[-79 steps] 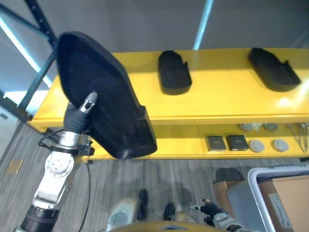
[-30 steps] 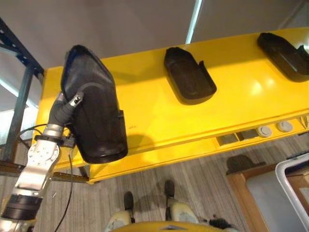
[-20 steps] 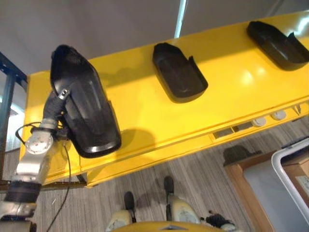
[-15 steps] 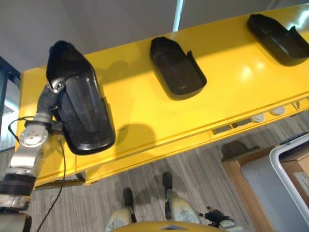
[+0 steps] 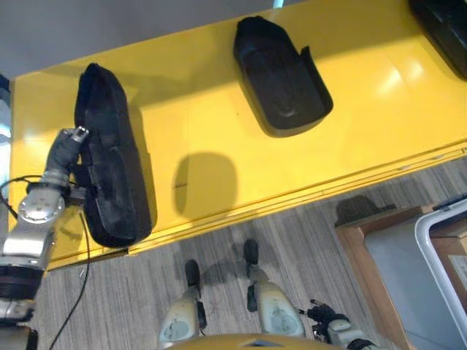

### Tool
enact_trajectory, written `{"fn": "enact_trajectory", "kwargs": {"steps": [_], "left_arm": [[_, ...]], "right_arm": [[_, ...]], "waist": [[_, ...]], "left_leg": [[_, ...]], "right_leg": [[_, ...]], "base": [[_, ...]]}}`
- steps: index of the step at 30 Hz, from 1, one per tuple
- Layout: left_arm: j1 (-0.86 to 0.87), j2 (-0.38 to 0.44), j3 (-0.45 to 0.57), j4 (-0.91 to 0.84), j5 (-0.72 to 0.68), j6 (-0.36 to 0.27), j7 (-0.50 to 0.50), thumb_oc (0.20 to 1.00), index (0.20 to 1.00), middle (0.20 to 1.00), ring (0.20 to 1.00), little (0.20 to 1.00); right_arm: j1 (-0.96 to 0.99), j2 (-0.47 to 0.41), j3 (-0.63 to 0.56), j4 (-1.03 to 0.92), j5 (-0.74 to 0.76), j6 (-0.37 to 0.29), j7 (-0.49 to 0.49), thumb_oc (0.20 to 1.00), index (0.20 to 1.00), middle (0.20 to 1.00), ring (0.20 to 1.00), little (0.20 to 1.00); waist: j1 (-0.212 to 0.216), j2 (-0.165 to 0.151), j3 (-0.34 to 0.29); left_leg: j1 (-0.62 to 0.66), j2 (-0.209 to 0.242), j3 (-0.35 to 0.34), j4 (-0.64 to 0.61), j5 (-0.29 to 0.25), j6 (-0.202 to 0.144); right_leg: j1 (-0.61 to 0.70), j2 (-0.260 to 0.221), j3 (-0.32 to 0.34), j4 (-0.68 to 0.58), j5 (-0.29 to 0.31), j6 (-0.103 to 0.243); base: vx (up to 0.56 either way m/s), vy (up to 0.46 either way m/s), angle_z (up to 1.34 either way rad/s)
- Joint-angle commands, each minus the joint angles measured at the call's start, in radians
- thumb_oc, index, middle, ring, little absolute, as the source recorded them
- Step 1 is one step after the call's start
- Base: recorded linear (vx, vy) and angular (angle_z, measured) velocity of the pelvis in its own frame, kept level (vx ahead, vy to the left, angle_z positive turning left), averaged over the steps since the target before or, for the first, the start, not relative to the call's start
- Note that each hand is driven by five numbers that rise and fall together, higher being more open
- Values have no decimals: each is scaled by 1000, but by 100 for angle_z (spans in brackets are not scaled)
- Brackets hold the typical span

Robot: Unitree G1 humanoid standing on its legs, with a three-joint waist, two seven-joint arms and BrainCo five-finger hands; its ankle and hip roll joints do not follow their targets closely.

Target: Move parts from the plastic box to the shelf.

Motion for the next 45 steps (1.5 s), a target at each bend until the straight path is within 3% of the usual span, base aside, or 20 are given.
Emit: {"fn": "enact_trajectory", "kwargs": {"steps": [1, 6, 7, 8, 19, 25, 27, 30, 37, 45], "left_arm": [[-14, 6, 22, 30, 128, -7, 51, 200, 200, 200, 200, 200], [-24, -29, 40, 52, 192, 14, 76, 200, 200, 200, 200, 200], [-27, -45, 47, 59, 204, 16, 88, 523, 523, 523, 523, 523], [-29, -56, 50, 64, 221, 20, 106, 1000, 1000, 1000, 1000, 1000], [-52, -105, 97, 90, 373, 58, 245, 1000, 1000, 1000, 1000, 1000], [-68, -192, 122, 15, 339, -19, 347, 1000, 1000, 1000, 1000, 1000], [-68, -199, 123, -13, 324, -33, 345, 1000, 1000, 1000, 1000, 1000], [-77, -223, 111, -104, 204, -114, 338, 1000, 1000, 1000, 1000, 1000], [-48, -199, 120, -162, 145, -158, 307, 1000, 1000, 1000, 1000, 1000], [140, -277, 157, -319, 96, -214, 230, 1000, 1000, 1000, 1000, 1000]], "right_arm": [[-15, 52, 56, 13, -13, 12, 8, 1000, 1000, 1000, 1000, 1000], [-11, 56, 58, 7, -17, 15, 11, 1000, 1000, 1000, 1000, 1000], [-12, 56, 56, 8, -14, 17, 11, 1000, 1000, 1000, 1000, 1000], [-11, 55, 52, 9, -9, 18, 11, 1000, 1000, 1000, 1000, 1000], [-2, 63, 55, 7, -13, 18, 4, 1000, 1000, 1000, 1000, 1000], [-2, 71, 63, 17, -9, 5, -15, 1000, 1000, 1000, 1000, 1000], [-2, 69, 62, 21, -11, 3, -18, 1000, 1000, 1000, 1000, 1000], [5, 57, 56, 41, -20, 1, -27, 1000, 1000, 1000, 1000, 1000], [2, 46, 40, 65, -28, 3, -23, 1000, 1000, 1000, 1000, 1000], [5, 49, 24, 84, -36, -3, -16, 1000, 1000, 1000, 1000, 1000]], "waist": [[-16, -30, -6], [-19, -31, -3], [-21, -31, -2], [-21, -32, -3], [-24, -33, -12], [-20, -30, -28], [-19, -27, -31], [-13, -17, -74], [1, -5, -135], [36, -6, -189]], "left_leg": [[3, -8, -36, 48, -99, 24], [7, -8, -35, 43, -98, 23], [10, -8, -33, 40, -98, 23], [12, -6, -31, 39, -100, 23], [18, -3, -30, 33, -102, 21], [39, 1, -33, 19, -99, 17], [47, 2, -33, 14, -98, 16], [83, 2, -42, 1, -95, 10], [128, -2, -62, 0, -98, 9], [172, -10, -93, 11, -109, 12]], "right_leg": [[74, -42, -3, 5, -156, 56], [75, -41, -2, 4, -156, 56], [75, -40, -1, 3, -158, 55], [77, -39, 1, 3, -160, 54], [79, -31, 1, 2, -168, 52], [96, -29, -6, 2, -180, 52], [104, -29, -9, 2, -182, 52], [149, -32, -27, 2, -193, 54], [215, -43, -60, 5, -202, 55], [280, -60, -96, 26, -222, 58]], "base": [[0, 0, 0], [2, -1, -1], [0, 0, 0], [0, 0, 0], [4, -3, -1], [0, 0, 0], [0, 0, 0], [33, 5, 7], [-1, 2, 15], [-18, 7, 14]]}}
